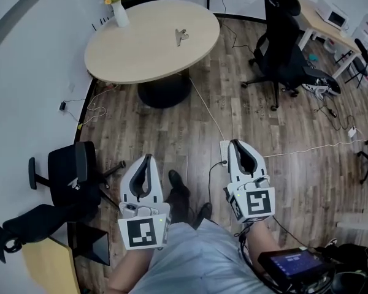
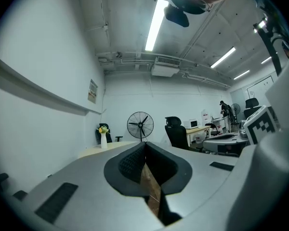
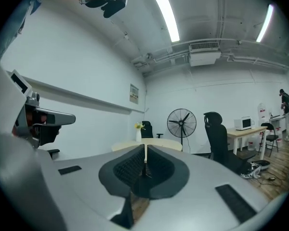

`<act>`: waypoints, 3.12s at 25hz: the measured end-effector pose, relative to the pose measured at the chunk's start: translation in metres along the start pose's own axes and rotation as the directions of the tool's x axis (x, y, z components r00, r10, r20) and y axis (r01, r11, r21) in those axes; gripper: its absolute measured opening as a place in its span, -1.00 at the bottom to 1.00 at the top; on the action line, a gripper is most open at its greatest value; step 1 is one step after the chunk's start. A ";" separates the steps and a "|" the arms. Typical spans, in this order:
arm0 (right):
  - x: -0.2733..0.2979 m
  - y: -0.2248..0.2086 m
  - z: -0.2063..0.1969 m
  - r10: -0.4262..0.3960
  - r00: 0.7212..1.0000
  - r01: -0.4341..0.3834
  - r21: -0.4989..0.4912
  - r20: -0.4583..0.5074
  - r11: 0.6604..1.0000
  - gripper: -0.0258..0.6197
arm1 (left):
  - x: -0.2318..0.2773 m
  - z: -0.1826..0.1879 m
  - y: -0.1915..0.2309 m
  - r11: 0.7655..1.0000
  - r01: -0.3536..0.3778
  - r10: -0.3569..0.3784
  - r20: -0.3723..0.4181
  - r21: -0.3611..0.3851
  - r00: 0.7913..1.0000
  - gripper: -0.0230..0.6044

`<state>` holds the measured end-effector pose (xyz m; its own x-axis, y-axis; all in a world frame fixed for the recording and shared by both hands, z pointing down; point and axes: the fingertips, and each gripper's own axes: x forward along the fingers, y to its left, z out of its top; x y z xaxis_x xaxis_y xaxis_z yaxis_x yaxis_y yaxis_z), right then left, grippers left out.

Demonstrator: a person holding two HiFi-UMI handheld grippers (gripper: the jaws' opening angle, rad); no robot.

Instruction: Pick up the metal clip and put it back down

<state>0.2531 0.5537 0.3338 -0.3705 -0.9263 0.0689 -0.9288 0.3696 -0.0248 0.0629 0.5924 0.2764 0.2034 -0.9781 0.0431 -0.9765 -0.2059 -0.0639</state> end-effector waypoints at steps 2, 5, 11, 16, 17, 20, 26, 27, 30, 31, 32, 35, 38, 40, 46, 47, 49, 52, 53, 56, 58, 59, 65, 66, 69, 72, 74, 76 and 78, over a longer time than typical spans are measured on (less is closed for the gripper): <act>0.014 -0.009 -0.005 -0.011 1.000 0.011 0.000 -0.010 1.000 -0.76 | 0.014 -0.004 0.006 1.000 -0.001 0.001 -0.008 0.009 1.000 -0.87; 0.044 -0.019 -0.019 -0.029 0.999 0.029 0.008 -0.043 1.000 -0.76 | 0.046 -0.019 0.020 1.000 0.000 0.000 -0.033 -0.001 0.999 -0.86; 0.139 -0.033 -0.051 -0.024 0.993 0.027 0.021 -0.114 0.999 -0.76 | 0.134 -0.049 0.057 1.000 0.013 -0.013 -0.088 0.005 0.996 -0.87; 0.229 -0.033 -0.037 -0.010 0.995 0.011 0.015 -0.098 1.000 -0.76 | 0.208 -0.045 0.099 1.000 0.006 -0.008 -0.087 -0.025 0.996 -0.87; 0.244 -0.032 -0.031 -0.008 0.996 0.009 0.012 -0.089 1.000 -0.76 | 0.220 -0.040 0.107 0.999 0.007 -0.009 -0.074 -0.032 0.997 -0.87; 0.280 -0.023 -0.007 -0.003 0.999 0.003 0.003 -0.052 1.000 -0.76 | 0.243 -0.021 0.130 0.999 0.010 -0.011 -0.037 -0.037 0.999 -0.87; 0.323 -0.014 0.046 -0.019 0.999 0.020 -0.021 0.035 1.000 -0.76 | 0.273 0.017 0.163 0.999 0.027 -0.026 0.039 -0.020 0.999 -0.87; 0.327 -0.013 0.051 -0.023 0.999 0.024 -0.024 0.044 0.999 -0.76 | 0.277 0.019 0.167 0.999 0.030 -0.029 0.043 -0.017 0.999 -0.87; 0.337 -0.011 0.058 -0.025 0.998 0.026 -0.033 0.051 0.999 -0.76 | 0.288 0.017 0.172 0.999 0.045 -0.044 0.041 -0.022 0.998 -0.87; 0.340 -0.012 0.058 -0.027 0.998 0.029 -0.035 0.050 0.999 -0.76 | 0.293 0.016 0.172 0.998 0.052 -0.051 0.037 -0.027 0.998 -0.87; 0.344 -0.014 0.057 -0.033 0.998 0.034 -0.036 0.047 0.999 -0.76 | 0.298 0.015 0.173 0.998 0.057 -0.057 0.031 -0.025 0.998 -0.87; 0.353 -0.026 0.049 -0.050 0.998 0.051 -0.034 0.031 0.998 -0.77 | 0.315 0.006 0.170 0.997 0.071 -0.071 0.008 -0.020 0.997 -0.87; 0.363 -0.040 0.038 -0.063 0.998 0.064 -0.023 0.013 0.998 -0.76 | 0.331 -0.008 0.168 0.997 0.082 -0.082 -0.021 -0.017 0.996 -0.87; 0.375 -0.047 0.030 -0.070 0.998 0.070 -0.016 0.002 0.997 -0.76 | 0.346 -0.016 0.168 0.996 0.085 -0.086 -0.037 -0.018 0.996 -0.87; 0.429 -0.084 0.000 -0.062 0.997 0.063 0.008 -0.049 0.998 -0.76 | 0.416 -0.032 0.162 0.995 0.095 -0.095 -0.061 -0.005 0.994 -0.86; 0.440 -0.091 -0.005 -0.060 0.996 0.061 0.015 -0.058 0.998 -0.76 | 0.429 -0.037 0.161 0.995 0.097 -0.097 -0.072 -0.002 0.993 -0.87; 0.463 -0.108 -0.017 -0.059 0.995 0.061 0.032 -0.078 0.998 -0.76 | 0.457 -0.048 0.159 0.995 0.097 -0.096 -0.100 0.004 0.990 -0.87; 0.500 -0.133 -0.029 -0.048 0.994 0.054 0.052 -0.101 0.997 -0.76 | 0.502 -0.058 0.155 0.995 0.102 -0.101 -0.132 -0.004 0.986 -0.87; 0.513 -0.141 -0.030 -0.044 0.994 0.050 0.059 -0.103 0.997 -0.76 | 0.517 -0.058 0.153 0.995 0.103 -0.104 -0.135 -0.012 0.985 -0.87; 0.554 -0.164 -0.027 -0.031 0.995 0.038 0.076 -0.094 0.996 -0.76 | 0.561 -0.055 0.153 0.995 0.097 -0.096 -0.145 0.001 0.985 -0.87; 0.577 -0.178 -0.021 -0.024 0.997 0.031 0.090 -0.077 0.995 -0.76 | 0.588 -0.049 0.153 0.995 0.095 -0.090 -0.146 0.032 0.985 -0.87; 0.587 -0.186 -0.018 -0.022 0.997 0.029 0.096 -0.071 0.995 -0.76 | 0.600 -0.044 0.151 0.994 0.096 -0.089 -0.143 0.046 0.986 -0.87; 0.638 -0.224 0.010 0.001 0.999 0.002 0.087 -0.033 0.996 -0.76 | 0.653 -0.011 0.146 0.995 0.071 -0.065 -0.089 0.074 0.994 -0.87; 0.646 -0.228 0.017 0.002 1.000 0.000 0.082 -0.023 0.997 -0.76 | 0.659 -0.005 0.148 0.995 0.064 -0.058 -0.074 0.080 0.996 -0.87; 0.666 -0.231 0.034 0.015 1.000 -0.015 0.071 0.001 0.997 -0.76 | 0.671 0.007 0.159 0.996 0.036 -0.032 -0.052 0.079 0.998 -0.87; 0.689 -0.228 0.039 0.036 0.999 -0.036 0.060 0.005 0.998 -0.76 | 0.683 0.008 0.175 0.998 0.008 -0.005 -0.050 0.063 0.999 -0.87; 0.707 -0.223 0.038 0.044 0.999 -0.044 0.063 -0.007 0.997 -0.76 | 0.693 0.002 0.188 0.999 -0.006 0.008 -0.058 0.040 0.998 -0.87; 0.726 -0.216 0.031 0.055 0.998 -0.053 0.067 -0.028 0.996 -0.76 | 0.704 -0.008 0.202 1.000 -0.013 0.014 -0.074 0.020 0.997 -0.87; 0.747 -0.213 0.018 0.066 0.997 -0.062 0.070 -0.048 0.996 -0.76 | 0.721 -0.021 0.214 0.999 -0.007 0.010 -0.094 0.031 0.996 -0.87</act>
<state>0.1744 -0.2182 0.3724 -0.4300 -0.8954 0.1154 -0.9020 0.4204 -0.0983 -0.0005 -0.1565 0.3151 0.1863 -0.9731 0.1356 -0.9751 -0.2000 -0.0955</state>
